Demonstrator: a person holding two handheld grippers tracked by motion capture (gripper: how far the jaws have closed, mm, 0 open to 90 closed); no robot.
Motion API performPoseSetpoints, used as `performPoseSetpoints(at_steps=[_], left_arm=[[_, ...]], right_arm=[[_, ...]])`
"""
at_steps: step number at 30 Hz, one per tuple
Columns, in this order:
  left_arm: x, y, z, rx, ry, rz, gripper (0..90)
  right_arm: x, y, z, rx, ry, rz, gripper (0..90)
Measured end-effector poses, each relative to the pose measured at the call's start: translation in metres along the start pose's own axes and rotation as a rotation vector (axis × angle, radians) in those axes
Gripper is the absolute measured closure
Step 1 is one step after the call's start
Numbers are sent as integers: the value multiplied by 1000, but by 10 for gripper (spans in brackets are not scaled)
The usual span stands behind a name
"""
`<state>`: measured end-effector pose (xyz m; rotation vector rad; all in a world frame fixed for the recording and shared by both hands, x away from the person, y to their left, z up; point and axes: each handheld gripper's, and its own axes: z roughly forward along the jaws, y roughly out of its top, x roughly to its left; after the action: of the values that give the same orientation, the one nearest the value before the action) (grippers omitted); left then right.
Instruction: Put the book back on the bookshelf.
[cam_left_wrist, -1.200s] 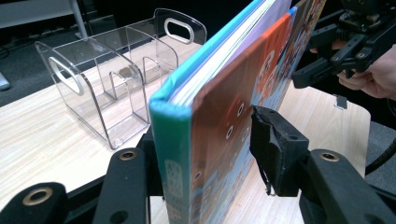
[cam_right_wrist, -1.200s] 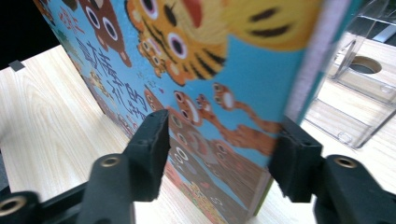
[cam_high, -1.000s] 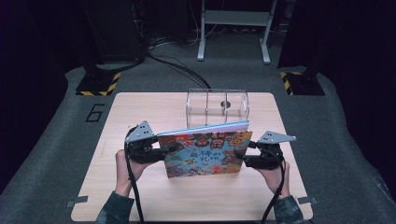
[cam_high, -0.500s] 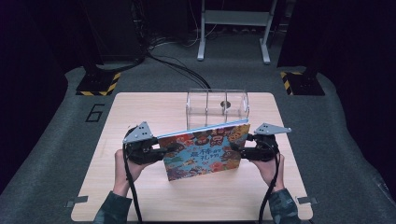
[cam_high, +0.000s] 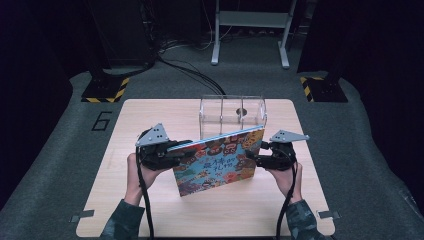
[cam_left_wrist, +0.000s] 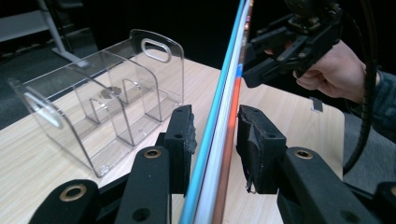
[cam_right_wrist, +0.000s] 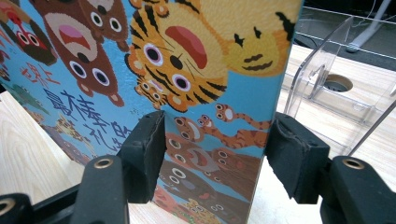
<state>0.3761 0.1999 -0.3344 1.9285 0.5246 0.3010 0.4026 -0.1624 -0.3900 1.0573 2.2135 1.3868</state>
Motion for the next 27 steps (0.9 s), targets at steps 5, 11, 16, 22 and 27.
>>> performPoseSetpoints(at_steps=[5,11,16,22,27], left_arm=[[-3,12,8,51,13,40,671],[-2,18,9,96,2,68,710],[-3,20,9,129,-25,73,742],[-4,23,9,153,-53,81,762],[-3,24,9,164,-73,68,784]], right_arm=[[0,1,1,1,0,-1,382],[0,0,0,-2,-5,11,349],[-4,-11,-7,-15,-10,12,325],[-26,-54,-10,30,-85,92,334],[-48,-102,-2,111,-116,188,335]])
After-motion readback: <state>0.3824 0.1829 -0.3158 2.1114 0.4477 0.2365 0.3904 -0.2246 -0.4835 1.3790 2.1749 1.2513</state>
